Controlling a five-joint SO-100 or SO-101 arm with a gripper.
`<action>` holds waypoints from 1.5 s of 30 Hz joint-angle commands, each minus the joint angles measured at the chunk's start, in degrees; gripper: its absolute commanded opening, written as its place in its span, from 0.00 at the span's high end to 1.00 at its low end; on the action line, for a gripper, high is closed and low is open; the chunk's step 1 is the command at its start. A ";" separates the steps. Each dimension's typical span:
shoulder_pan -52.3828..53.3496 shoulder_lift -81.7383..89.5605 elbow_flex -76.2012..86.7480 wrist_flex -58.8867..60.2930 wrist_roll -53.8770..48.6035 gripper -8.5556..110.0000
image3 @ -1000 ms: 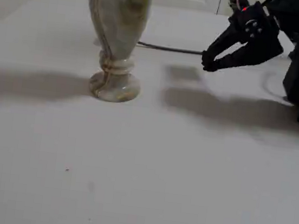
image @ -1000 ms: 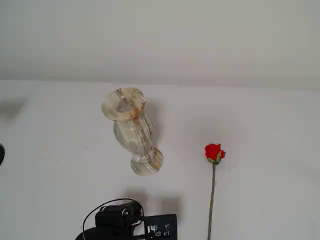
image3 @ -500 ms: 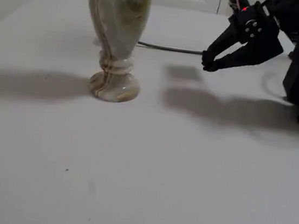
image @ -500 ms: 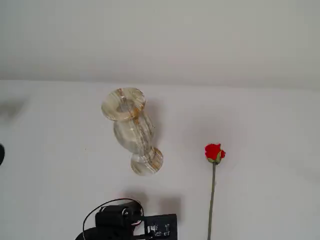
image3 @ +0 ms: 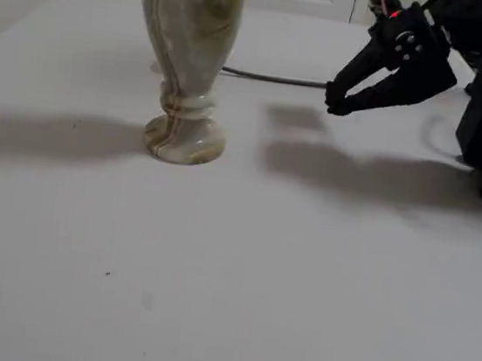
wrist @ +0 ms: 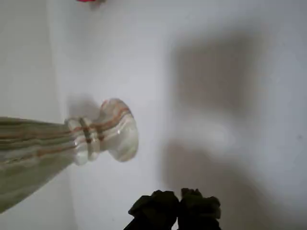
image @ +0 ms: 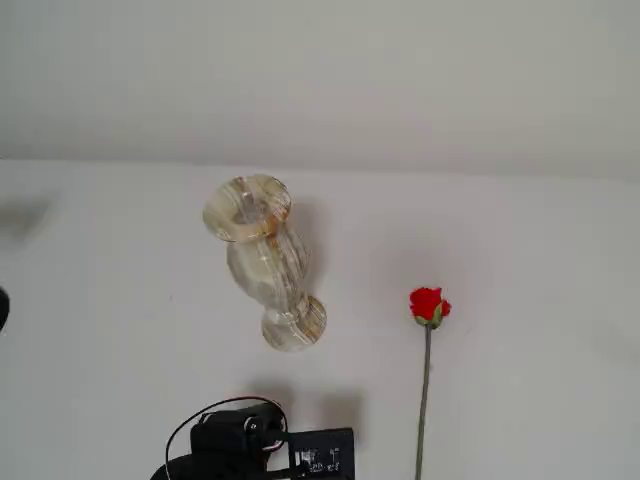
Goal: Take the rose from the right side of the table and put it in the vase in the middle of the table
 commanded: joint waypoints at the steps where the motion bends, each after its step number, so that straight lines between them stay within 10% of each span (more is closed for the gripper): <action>1: -0.09 0.88 -0.18 -1.41 0.18 0.93; 45: -1.32 0.88 -0.18 -1.41 -1.14 0.93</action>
